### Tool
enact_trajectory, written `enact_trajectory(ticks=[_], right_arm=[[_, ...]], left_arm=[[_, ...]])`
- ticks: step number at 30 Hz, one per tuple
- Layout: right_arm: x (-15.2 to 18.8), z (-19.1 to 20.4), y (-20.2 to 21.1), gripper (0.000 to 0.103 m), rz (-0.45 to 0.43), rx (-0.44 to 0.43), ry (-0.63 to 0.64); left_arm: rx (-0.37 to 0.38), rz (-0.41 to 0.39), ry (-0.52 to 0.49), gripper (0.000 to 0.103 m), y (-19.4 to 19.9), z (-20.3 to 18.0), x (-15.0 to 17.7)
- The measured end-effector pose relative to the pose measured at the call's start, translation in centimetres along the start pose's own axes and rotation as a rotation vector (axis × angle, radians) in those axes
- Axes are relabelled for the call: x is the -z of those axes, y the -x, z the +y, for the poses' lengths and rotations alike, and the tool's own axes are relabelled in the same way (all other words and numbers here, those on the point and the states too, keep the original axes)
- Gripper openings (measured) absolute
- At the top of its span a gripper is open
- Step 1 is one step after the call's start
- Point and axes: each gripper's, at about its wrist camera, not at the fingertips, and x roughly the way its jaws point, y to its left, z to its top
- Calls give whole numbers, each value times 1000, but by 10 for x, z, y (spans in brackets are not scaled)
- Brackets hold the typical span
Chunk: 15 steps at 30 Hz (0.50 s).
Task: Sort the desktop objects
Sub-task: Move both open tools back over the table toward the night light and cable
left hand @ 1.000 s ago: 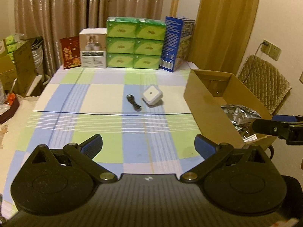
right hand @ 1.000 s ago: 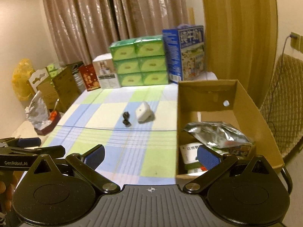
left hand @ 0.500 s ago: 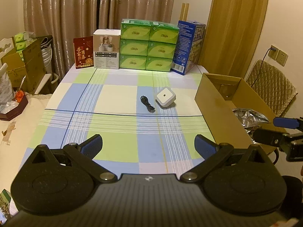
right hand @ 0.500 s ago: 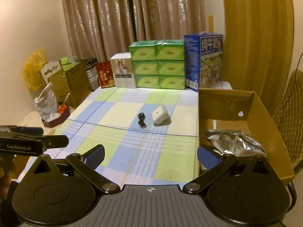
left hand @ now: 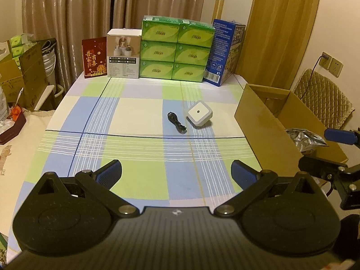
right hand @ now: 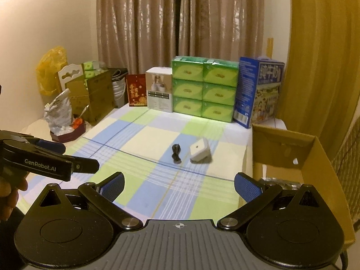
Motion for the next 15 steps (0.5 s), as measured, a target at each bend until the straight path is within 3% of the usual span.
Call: enact_trajectory(ticks=[15], right_arm=[[-12,-8,-80,101,21,1,113]], left_arm=[[12,29,8,102,-79,24,-19]])
